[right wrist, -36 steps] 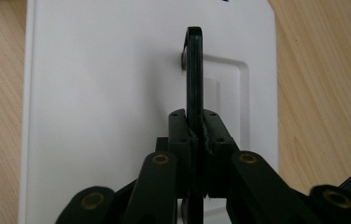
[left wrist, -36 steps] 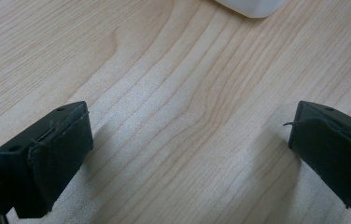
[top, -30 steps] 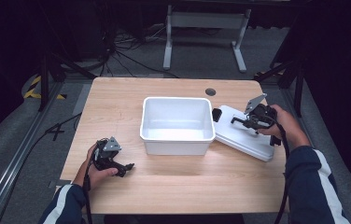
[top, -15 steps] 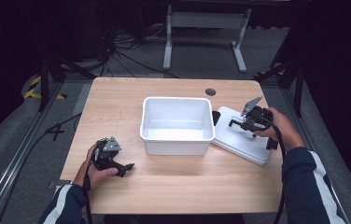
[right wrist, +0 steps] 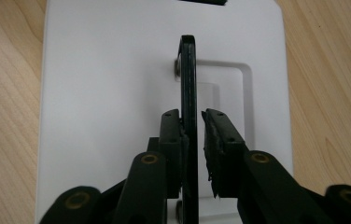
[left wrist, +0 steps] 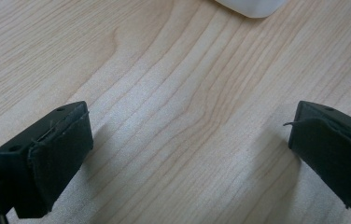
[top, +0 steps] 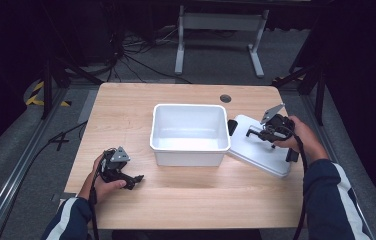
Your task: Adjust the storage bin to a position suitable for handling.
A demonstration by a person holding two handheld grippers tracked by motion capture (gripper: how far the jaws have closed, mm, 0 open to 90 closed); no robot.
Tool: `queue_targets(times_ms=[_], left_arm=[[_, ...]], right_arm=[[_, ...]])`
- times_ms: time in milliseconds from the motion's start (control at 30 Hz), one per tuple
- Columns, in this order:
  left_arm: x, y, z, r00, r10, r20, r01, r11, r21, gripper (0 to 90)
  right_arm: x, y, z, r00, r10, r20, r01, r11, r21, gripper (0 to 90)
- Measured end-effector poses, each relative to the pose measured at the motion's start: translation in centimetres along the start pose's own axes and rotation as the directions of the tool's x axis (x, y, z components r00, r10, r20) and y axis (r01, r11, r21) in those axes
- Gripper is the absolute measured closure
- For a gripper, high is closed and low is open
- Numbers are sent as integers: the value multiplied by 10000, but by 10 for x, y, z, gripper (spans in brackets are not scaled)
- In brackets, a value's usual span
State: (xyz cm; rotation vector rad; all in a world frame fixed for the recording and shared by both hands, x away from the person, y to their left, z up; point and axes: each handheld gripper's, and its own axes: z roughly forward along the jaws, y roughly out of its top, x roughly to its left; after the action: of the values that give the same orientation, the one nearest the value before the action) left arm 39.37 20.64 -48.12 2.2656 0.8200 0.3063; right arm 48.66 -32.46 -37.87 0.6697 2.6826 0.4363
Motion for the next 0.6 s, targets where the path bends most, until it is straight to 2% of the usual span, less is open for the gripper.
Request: queue_targets(times_ms=[100,167,333,400,600], left_arm=[[0,0,0,10000,-42,10,42,10000,26,2],[0,0,0,10000,-43,11,43,10000,24,2],[0,0,0,10000,28,-17,-28,10000,-28,2],[0,0,0,10000,43,-8,-43,10000,-34,2],[1,0,0,10000,9,78,-9,10000,8,2]], right_arm=[[2,1,-2,9999,86,88,-85,9999,-126,716],[3,1,-7,9997,188,125,-182,9987,-475,696],[5,0,-10,9994,346,-86,-352,9961,-807,652],[7,-2,-12,9988,466,-131,-477,9928,-1095,616],[11,-4,-18,9974,703,-158,-718,9859,-1512,559]])
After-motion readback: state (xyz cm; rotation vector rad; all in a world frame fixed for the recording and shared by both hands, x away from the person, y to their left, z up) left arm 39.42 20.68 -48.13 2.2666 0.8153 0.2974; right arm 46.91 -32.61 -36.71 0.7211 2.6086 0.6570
